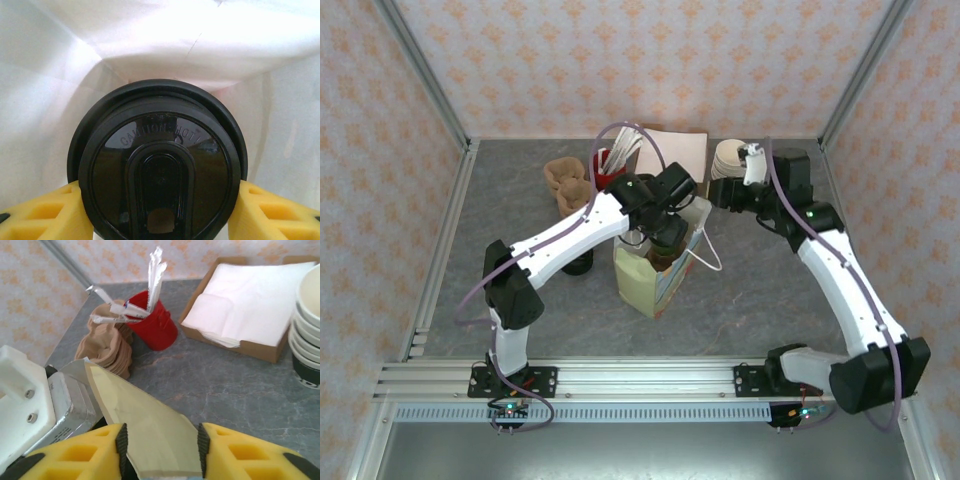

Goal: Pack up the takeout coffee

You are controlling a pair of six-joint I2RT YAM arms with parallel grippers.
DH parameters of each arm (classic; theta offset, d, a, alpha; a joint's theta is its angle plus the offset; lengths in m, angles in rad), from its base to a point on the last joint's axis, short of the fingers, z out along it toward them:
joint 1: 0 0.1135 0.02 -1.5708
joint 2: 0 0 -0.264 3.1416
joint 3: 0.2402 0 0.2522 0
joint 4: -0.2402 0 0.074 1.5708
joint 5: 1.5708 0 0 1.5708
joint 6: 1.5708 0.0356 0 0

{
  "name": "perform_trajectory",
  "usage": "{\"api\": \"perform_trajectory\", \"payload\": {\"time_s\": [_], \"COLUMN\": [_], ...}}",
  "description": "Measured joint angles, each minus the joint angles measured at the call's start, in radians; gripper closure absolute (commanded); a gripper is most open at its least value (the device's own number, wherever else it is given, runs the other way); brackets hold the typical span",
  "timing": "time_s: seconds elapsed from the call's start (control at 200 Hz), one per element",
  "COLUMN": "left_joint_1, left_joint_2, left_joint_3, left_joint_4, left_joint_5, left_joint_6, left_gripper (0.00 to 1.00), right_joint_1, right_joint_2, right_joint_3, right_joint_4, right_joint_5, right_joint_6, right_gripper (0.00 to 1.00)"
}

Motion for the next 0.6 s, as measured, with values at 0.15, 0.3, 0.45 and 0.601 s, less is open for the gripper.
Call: {"api": "perform_trajectory", "payload": {"time_s": [0.15,0.3,0.45,0.601], "left_joint_1": [0.008,0.013,0.013,0.013], "left_joint_2": [-0.013,-0.037,-0.062,-0.064], "left_joint_3": [-0.002,-0.002,-0.016,-0.021], "left_joint_4": [0.000,0.000,0.000,0.002], "left_joint_5": [0.007,0.011,0.012,0.026], "left_joint_6": [0.000,0.000,0.000,0.000], "left_gripper": [0.45,0.46,0.45,0.46], "right_joint_1": [0.000,0.000,0.000,0.000], "right_joint_2": [0.078,0.106,0.143,0.180], "right_joint_3": [0.048,0.063,0.093,0.112], "right_joint_4": [-0.031,-0.079,-0.111,-0.131], "right_joint_5": [-0.107,-0.156,-0.181,-0.192], "right_joint_6": [-0.069,-0.145,-0.215,-0.257], "right_gripper": [0.44,0.43,0.43,0.42]}}
